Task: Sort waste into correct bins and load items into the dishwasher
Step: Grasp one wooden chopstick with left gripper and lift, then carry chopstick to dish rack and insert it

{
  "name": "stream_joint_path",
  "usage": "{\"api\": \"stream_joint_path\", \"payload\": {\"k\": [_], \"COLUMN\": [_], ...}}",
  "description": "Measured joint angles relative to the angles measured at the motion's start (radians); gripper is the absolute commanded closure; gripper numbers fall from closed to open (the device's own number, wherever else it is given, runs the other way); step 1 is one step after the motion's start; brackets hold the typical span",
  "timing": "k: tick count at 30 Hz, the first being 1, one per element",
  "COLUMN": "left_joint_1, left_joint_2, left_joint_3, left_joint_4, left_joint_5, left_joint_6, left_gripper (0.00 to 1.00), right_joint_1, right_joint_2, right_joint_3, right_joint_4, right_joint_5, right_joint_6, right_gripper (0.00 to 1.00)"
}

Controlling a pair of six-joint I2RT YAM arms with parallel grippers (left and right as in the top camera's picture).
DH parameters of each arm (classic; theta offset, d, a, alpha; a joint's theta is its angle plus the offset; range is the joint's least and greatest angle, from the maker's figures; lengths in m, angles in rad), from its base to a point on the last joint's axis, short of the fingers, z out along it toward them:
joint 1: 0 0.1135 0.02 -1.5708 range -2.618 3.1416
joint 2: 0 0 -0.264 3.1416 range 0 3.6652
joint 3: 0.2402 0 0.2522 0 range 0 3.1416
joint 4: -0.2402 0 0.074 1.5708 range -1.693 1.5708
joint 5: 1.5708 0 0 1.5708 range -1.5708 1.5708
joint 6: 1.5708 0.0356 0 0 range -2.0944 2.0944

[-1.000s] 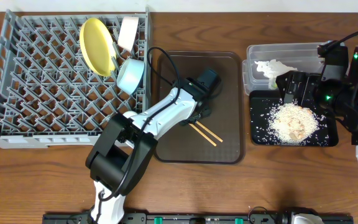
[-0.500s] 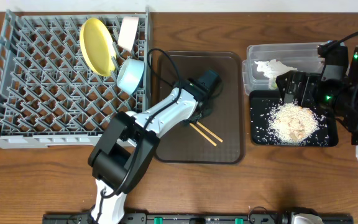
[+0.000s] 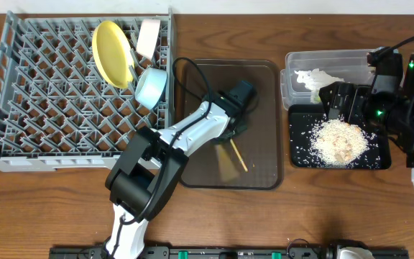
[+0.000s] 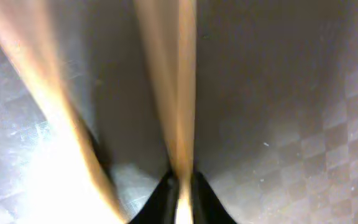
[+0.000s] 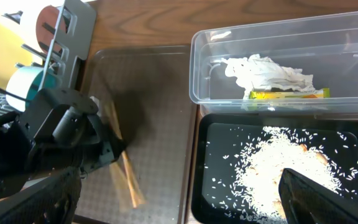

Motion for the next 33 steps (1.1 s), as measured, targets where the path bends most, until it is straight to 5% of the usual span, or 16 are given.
{"api": "stream_joint_path", "payload": {"k": [14, 23, 33], "left_joint_1": [0.004, 0.064, 0.341], "left_joint_2": [-0.002, -0.282, -0.663], "left_joint_3": [0.006, 0.006, 0.045], "left_joint_4": [0.053, 0.045, -0.075], "left_joint_5": [0.027, 0.028, -0.171], "left_joint_6": [0.121, 0.467, 0.832], "left_gripper": [0.92, 0.93, 0.93], "right_joint_1": [0.0, 0.0, 0.0], "right_joint_2": [0.0, 0.0, 0.0], "right_joint_3": [0.0, 0.0, 0.0], "right_joint_4": [0.0, 0.0, 0.0], "right_joint_5": [0.0, 0.0, 0.0], "right_joint_6": [0.0, 0.0, 0.0], "right_gripper": [0.01, 0.01, 0.01]}}
